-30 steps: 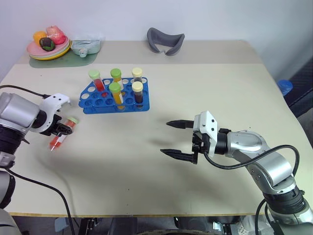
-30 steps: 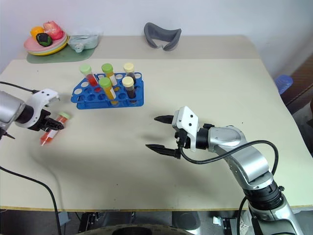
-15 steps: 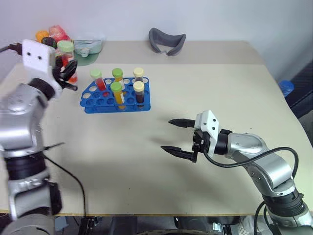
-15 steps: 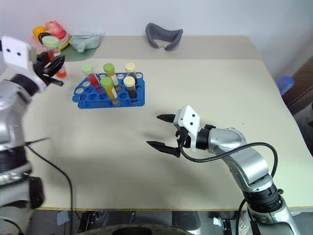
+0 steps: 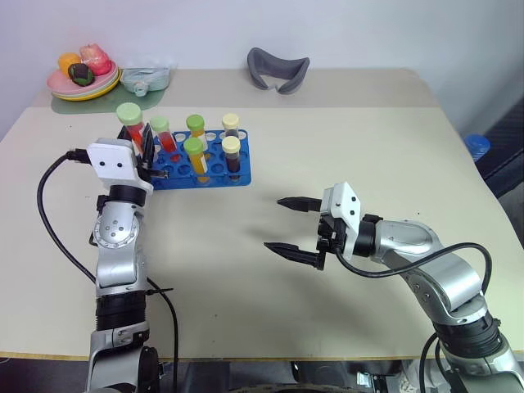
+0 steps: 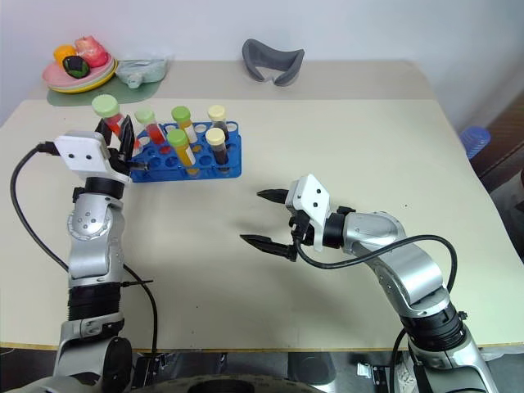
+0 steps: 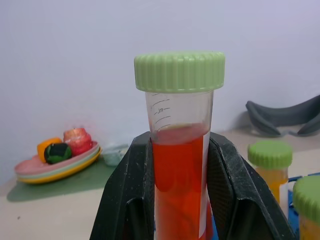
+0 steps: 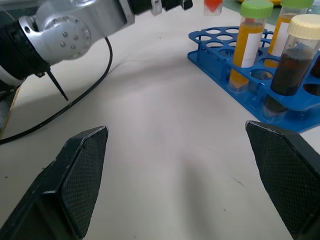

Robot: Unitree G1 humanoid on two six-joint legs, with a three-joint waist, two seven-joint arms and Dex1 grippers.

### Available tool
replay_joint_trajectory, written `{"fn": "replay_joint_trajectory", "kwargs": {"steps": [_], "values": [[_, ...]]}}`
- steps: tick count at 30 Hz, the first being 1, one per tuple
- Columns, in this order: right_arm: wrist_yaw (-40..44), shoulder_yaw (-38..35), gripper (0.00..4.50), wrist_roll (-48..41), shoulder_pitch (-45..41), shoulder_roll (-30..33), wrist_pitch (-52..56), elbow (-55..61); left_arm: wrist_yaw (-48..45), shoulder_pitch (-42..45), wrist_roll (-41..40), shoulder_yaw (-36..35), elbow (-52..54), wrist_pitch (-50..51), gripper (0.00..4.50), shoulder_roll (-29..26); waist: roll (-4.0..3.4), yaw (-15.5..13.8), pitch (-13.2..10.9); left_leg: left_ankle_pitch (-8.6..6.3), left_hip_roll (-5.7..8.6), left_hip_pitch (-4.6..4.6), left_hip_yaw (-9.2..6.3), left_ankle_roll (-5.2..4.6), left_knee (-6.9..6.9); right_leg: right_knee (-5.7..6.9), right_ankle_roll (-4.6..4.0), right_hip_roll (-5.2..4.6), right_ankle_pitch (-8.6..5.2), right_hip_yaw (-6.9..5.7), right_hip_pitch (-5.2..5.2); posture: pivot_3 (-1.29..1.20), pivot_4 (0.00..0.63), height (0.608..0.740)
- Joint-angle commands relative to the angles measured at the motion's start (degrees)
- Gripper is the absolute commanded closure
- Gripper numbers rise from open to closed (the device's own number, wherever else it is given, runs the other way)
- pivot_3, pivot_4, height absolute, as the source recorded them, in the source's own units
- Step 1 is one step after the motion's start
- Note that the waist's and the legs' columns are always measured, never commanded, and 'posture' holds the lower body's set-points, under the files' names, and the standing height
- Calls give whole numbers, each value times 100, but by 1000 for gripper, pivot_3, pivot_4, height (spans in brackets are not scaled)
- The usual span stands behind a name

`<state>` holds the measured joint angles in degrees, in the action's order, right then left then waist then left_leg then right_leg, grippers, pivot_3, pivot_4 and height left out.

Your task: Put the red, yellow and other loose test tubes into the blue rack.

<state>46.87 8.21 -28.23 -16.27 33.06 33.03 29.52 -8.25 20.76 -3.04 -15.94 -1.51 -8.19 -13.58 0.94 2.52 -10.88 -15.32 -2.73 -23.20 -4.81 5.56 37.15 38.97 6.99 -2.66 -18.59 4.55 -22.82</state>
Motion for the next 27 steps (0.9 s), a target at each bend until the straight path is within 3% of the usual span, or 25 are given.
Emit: {"fn": "replay_joint_trajectory", "kwargs": {"steps": [1,15,27], "values": [[-56,-96,0,-17,-34,-11,-85,162,53,24,-110,-5,-218,-306,3678,8,0,-1,0,0,0,0,0,0,0,0,0,0,0,0,0,0,150,740],[-197,-133,0,-23,-16,-20,-147,143,1,287,-262,250,-1232,-808,3678,256,-2,-4,1,0,0,4,-1,0,-2,-1,0,1,0,-2,5,0,150,740],[-192,-112,0,-21,49,-7,-195,129,167,-29,-405,266,-673,-409,3678,361,-2,-3,2,0,0,6,-1,0,-2,-1,0,0,0,-2,7,0,150,740]]}}
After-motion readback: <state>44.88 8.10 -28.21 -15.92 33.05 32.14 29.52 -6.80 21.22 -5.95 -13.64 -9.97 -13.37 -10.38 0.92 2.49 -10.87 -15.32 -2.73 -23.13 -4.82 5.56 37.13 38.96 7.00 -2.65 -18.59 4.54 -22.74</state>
